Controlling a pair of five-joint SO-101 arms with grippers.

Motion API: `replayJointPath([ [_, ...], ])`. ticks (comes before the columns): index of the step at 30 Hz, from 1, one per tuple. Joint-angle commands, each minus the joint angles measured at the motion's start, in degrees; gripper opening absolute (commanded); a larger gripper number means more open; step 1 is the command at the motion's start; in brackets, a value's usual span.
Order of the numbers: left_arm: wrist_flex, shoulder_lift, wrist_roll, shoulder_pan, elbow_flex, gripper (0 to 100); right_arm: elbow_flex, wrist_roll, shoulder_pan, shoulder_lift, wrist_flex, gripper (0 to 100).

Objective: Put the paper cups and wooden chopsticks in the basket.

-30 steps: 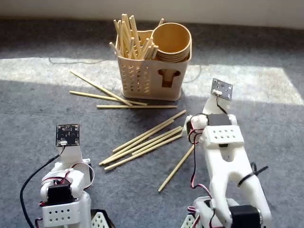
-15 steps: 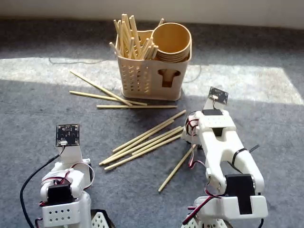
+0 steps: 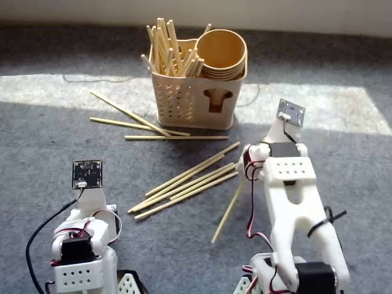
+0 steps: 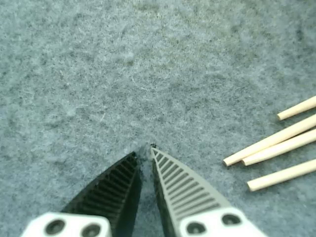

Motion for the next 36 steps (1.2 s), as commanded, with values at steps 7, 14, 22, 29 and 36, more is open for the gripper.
replayJointPath([
  [7, 0.2, -0.5, -0.3, -0.3, 1.1, 1, -2.1, 0.7, -1.9, -18.3, 5.0, 0.5],
  [14, 0.2, -0.5, -0.3, -0.3, 1.1, 1, -2.3, 8.3, -9.0, -30.4, 3.9, 0.5],
  [22, 0.2, -0.5, -0.3, -0.3, 1.1, 1, -5.4, 13.5, -13.7, -36.9, -10.5, 0.5],
  [29, 0.2, -0.5, -0.3, -0.3, 1.1, 1, -5.4, 15.6, -16.7, -37.1, -25.1, 0.5],
  [36, 0.2, -0.5, -0.3, -0.3, 1.1, 1, -5.1, 15.6, -18.4, -36.5, -44.6, 0.5],
])
